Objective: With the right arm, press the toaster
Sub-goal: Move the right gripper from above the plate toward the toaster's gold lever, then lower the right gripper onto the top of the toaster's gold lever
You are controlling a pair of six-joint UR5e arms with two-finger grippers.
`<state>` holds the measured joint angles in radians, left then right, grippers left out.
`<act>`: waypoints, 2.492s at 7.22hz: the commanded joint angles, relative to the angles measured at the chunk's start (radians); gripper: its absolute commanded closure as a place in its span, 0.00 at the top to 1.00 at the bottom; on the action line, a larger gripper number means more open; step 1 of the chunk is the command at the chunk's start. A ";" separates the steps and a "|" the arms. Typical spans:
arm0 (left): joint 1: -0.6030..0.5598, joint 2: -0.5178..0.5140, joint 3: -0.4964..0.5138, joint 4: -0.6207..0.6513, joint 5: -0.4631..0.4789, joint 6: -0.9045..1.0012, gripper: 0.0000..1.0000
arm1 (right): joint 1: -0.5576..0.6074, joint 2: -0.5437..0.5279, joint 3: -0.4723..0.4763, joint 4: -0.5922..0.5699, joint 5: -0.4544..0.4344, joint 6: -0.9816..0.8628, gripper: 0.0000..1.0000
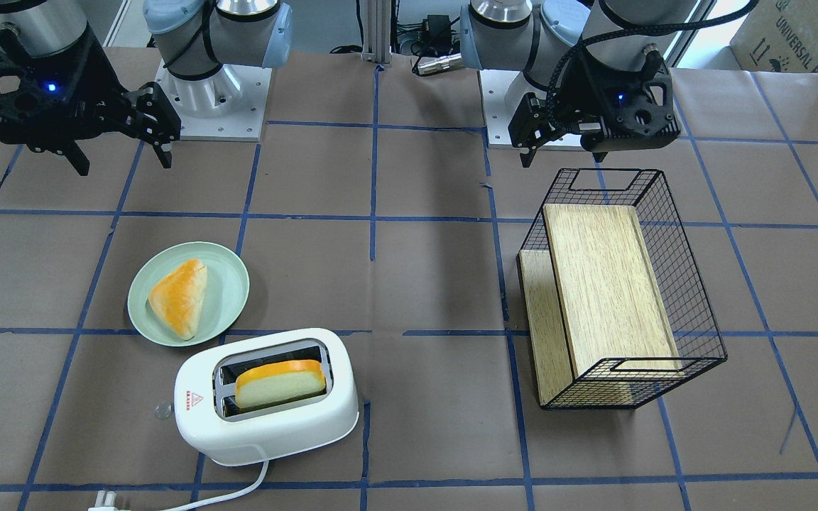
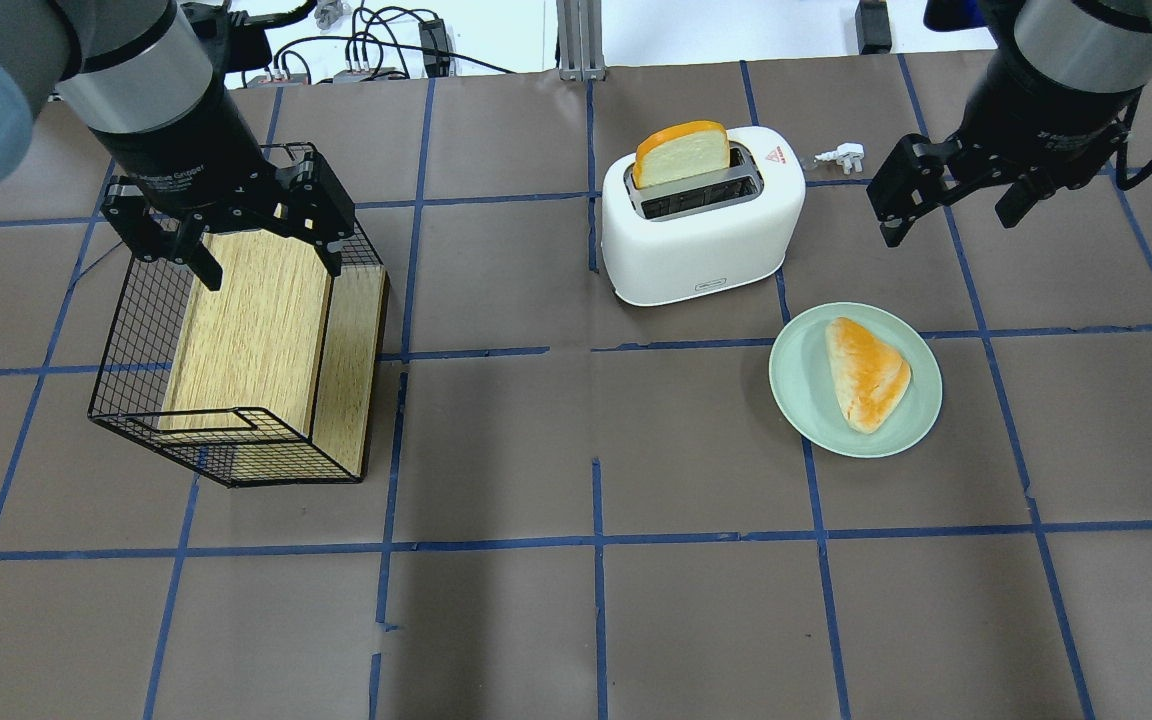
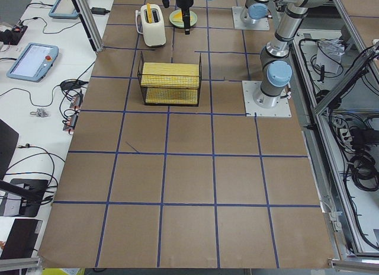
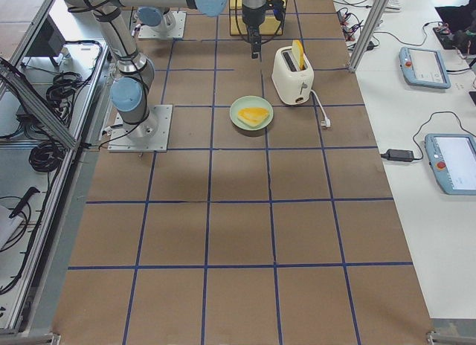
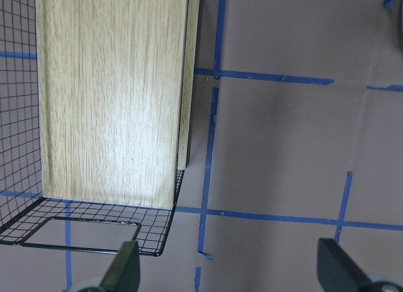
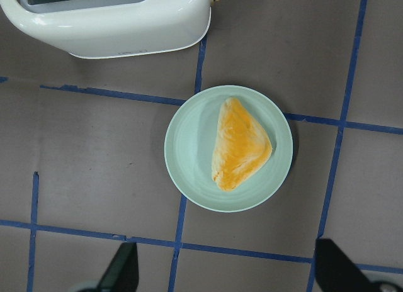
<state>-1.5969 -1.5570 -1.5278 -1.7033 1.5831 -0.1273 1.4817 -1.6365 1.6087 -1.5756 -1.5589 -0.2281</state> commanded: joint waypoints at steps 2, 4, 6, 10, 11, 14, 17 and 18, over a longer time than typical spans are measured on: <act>0.000 0.000 0.000 0.001 0.000 0.000 1.00 | -0.050 0.053 -0.013 -0.018 0.124 -0.104 0.58; 0.000 0.000 0.000 0.001 0.000 0.000 1.00 | -0.153 0.159 -0.126 0.006 0.299 -0.207 0.04; 0.000 0.000 0.000 -0.001 0.000 0.000 1.00 | -0.161 0.283 -0.241 0.031 0.373 -0.220 0.04; 0.000 0.000 0.000 0.001 0.000 0.000 1.00 | -0.161 0.501 -0.283 0.017 0.436 -0.266 0.04; 0.000 0.000 0.000 -0.001 0.000 0.000 1.00 | -0.159 0.533 -0.295 0.017 0.463 -0.266 0.04; 0.000 0.000 0.000 -0.001 0.000 0.000 1.00 | -0.155 0.621 -0.378 0.019 0.470 -0.258 0.04; 0.000 0.000 0.000 0.001 0.000 0.000 1.00 | -0.147 0.662 -0.408 0.020 0.471 -0.260 0.04; 0.000 0.000 0.000 0.001 0.000 0.000 1.00 | -0.147 0.668 -0.408 0.019 0.470 -0.263 0.04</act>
<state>-1.5969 -1.5570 -1.5278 -1.7029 1.5831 -0.1273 1.3336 -0.9787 1.2044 -1.5560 -1.0880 -0.4882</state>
